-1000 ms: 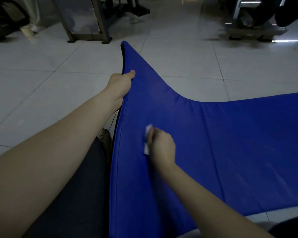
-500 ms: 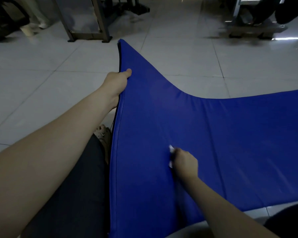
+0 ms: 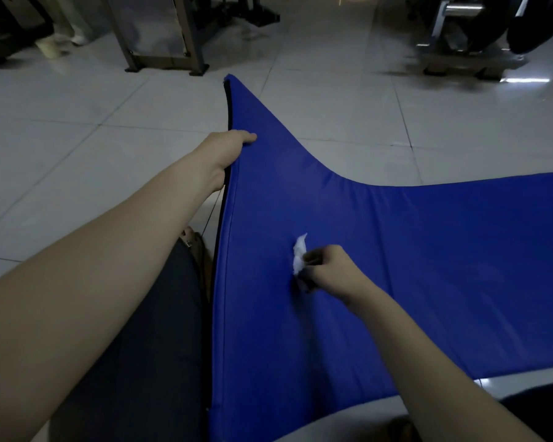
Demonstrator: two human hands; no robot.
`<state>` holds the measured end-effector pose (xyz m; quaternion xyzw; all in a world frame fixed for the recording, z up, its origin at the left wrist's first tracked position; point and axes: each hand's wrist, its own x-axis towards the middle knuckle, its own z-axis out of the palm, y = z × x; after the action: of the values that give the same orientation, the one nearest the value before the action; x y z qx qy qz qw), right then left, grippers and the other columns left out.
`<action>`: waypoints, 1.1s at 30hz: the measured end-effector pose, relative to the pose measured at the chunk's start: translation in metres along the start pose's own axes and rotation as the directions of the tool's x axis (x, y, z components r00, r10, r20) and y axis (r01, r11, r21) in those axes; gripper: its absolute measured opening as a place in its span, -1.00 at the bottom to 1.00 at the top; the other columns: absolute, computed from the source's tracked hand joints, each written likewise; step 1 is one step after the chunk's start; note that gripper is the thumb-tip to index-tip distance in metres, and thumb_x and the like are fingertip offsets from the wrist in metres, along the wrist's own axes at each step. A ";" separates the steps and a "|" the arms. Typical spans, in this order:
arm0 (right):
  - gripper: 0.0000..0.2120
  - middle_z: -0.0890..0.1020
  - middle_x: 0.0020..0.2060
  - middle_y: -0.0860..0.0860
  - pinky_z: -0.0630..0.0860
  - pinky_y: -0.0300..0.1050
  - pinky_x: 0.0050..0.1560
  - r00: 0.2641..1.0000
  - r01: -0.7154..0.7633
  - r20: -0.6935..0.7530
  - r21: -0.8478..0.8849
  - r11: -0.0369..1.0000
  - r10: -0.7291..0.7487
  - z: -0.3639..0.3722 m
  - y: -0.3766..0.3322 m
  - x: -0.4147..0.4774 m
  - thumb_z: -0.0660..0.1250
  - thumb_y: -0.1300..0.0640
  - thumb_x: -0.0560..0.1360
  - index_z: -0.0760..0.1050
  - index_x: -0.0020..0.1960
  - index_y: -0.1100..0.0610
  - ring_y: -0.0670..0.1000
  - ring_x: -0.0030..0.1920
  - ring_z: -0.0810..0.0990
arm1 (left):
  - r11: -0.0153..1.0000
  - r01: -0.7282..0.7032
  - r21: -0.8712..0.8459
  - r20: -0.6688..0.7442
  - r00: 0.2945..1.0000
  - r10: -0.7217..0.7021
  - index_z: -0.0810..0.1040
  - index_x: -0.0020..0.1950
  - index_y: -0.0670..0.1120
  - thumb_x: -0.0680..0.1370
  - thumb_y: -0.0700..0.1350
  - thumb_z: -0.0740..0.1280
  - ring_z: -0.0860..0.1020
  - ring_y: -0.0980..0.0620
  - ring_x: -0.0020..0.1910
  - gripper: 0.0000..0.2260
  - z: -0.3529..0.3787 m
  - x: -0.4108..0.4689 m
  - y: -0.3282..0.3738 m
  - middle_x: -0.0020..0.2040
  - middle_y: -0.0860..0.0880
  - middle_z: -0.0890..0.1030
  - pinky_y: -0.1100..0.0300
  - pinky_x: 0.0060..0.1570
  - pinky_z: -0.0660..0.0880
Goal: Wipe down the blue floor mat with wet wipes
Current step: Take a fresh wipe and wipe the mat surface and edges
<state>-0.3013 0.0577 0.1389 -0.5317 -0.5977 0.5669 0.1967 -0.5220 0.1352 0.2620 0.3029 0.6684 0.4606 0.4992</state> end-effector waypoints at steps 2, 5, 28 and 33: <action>-0.87 0.59 -0.37 0.13 0.56 0.04 -0.18 0.996 0.055 -0.064 0.004 0.998 -0.055 0.008 -0.005 -0.005 0.38 0.31 0.51 0.53 -0.20 0.33 0.02 -0.32 0.58 | 0.996 0.030 0.086 0.074 0.997 -0.037 0.63 0.16 -0.17 0.56 -0.18 0.41 0.69 -0.02 -0.16 -0.81 -0.003 -0.005 0.000 0.06 -0.09 0.69 0.12 -0.23 0.67; -0.81 0.65 -0.35 0.08 0.62 0.15 -0.18 0.972 0.181 -0.159 0.040 0.983 -0.173 0.036 -0.019 -0.018 0.44 0.12 0.52 0.57 -0.23 0.16 0.05 -0.32 0.61 | 0.971 0.056 0.233 0.202 0.974 -0.104 0.60 0.13 -0.16 0.56 -0.24 0.39 0.69 -0.02 -0.08 -0.84 -0.011 -0.016 -0.002 0.06 -0.12 0.68 0.07 -0.05 0.68; -0.58 0.61 -0.22 0.10 0.44 0.00 -0.26 0.767 -0.326 -0.597 -0.046 0.944 0.236 0.042 0.112 0.003 0.16 -0.11 0.67 0.40 -0.17 0.20 0.13 -0.24 0.52 | 0.981 -0.069 0.180 0.015 0.998 0.067 0.58 0.24 -0.16 0.59 -0.01 0.43 0.70 0.00 -0.14 -0.70 -0.003 -0.012 -0.015 0.01 -0.07 0.70 0.22 -0.33 0.61; -0.76 0.57 -0.42 -0.07 0.39 -0.21 -0.36 0.875 0.154 -0.480 0.154 0.976 -0.062 0.062 -0.011 -0.019 0.23 0.16 0.63 0.45 -0.19 0.21 -0.14 -0.40 0.49 | 0.983 -0.114 0.147 0.005 0.993 0.114 0.61 0.19 -0.17 0.57 0.00 0.45 0.70 0.00 -0.15 -0.71 0.003 -0.013 -0.009 0.02 -0.08 0.71 0.22 -0.31 0.62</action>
<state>-0.3511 0.0145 0.1385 -0.5984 -0.5046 0.4619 0.4169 -0.5142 0.1214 0.2583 0.3758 0.6831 0.4385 0.4472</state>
